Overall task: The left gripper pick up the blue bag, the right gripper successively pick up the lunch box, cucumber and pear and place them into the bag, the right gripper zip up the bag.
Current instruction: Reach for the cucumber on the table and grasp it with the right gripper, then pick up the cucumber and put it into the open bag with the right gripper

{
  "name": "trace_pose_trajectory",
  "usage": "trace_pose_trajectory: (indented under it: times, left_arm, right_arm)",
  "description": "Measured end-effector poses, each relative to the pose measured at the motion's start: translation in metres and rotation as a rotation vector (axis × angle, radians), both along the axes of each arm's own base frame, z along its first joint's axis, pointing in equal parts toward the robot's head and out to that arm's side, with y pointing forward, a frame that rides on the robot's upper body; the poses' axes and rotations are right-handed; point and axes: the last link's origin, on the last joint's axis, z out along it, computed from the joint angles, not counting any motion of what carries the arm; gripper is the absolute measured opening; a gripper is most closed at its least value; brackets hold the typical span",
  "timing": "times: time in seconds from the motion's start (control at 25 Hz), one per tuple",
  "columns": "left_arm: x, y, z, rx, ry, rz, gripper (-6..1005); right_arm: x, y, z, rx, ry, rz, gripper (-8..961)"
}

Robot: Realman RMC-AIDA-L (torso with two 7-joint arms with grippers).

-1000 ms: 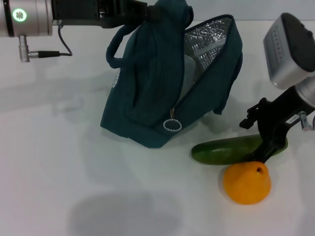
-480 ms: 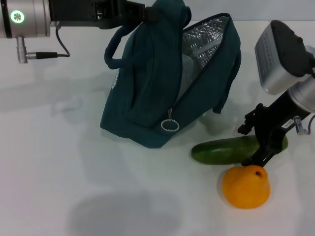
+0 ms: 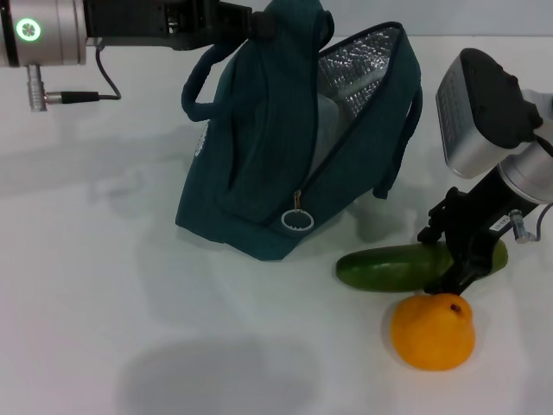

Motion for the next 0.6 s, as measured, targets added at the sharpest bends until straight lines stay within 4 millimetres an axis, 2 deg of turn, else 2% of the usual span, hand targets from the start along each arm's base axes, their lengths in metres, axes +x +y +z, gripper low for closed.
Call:
trace_pose_trajectory:
  times: [0.24, 0.6]
  left_arm:
    - [0.0000, 0.0000, 0.0000, 0.000, 0.000, 0.000, 115]
    - [0.0001, -0.0001, -0.0001, -0.001, 0.000, 0.000, 116]
  right_arm:
    - [-0.0006, 0.0005, 0.0005, 0.004, -0.001, 0.000, 656]
    - [0.0005, 0.0001, 0.0013, -0.001, -0.008, -0.009, 643]
